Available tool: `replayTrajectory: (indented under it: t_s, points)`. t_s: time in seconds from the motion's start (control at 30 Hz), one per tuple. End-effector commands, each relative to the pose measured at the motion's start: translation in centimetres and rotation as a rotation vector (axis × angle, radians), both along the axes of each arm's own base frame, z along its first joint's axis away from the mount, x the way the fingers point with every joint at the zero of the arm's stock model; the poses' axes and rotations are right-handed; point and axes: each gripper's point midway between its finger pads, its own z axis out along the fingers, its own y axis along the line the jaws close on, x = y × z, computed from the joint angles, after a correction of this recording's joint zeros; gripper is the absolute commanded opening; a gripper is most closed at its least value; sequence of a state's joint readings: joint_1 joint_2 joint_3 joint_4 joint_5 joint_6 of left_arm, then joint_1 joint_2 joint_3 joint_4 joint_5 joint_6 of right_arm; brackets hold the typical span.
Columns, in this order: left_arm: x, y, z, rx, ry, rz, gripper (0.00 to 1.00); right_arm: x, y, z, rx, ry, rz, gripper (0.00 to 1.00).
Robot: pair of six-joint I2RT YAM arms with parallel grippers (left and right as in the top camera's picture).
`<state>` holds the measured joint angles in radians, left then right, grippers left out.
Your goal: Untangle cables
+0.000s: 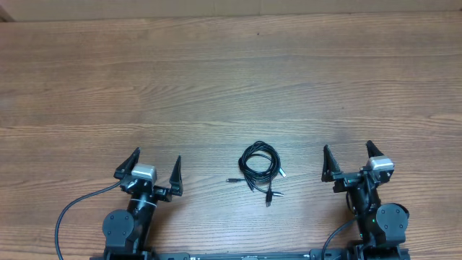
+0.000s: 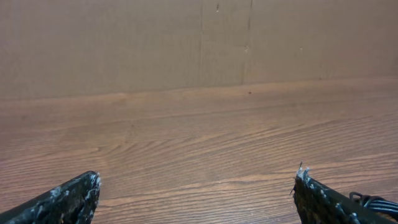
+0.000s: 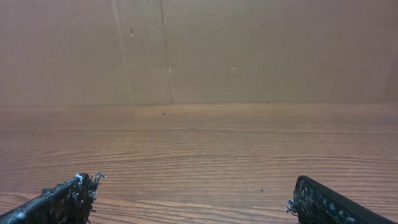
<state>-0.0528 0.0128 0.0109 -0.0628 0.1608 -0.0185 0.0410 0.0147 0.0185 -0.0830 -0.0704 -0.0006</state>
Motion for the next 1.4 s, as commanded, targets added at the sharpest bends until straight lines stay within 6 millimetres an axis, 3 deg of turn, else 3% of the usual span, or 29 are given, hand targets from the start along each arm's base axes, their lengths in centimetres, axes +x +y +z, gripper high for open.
replayTrajectory:
  t_s: [0.0,1.1,1.37]
  points:
    - [0.0,-0.1,-0.1,0.019,-0.006,-0.004,0.99,0.0,-0.1,-0.2,-0.005,-0.006,-0.005,1.00]
    - [0.0,-0.2,-0.1,0.014,-0.006,-0.008,0.99,0.0,-0.1,-0.2,-0.005,-0.006,-0.005,1.00]
    - [-0.1,-0.1,2.6,-0.020,-0.089,-0.003,1.00,0.0,-0.1,-0.2,-0.005,-0.006,-0.005,1.00]
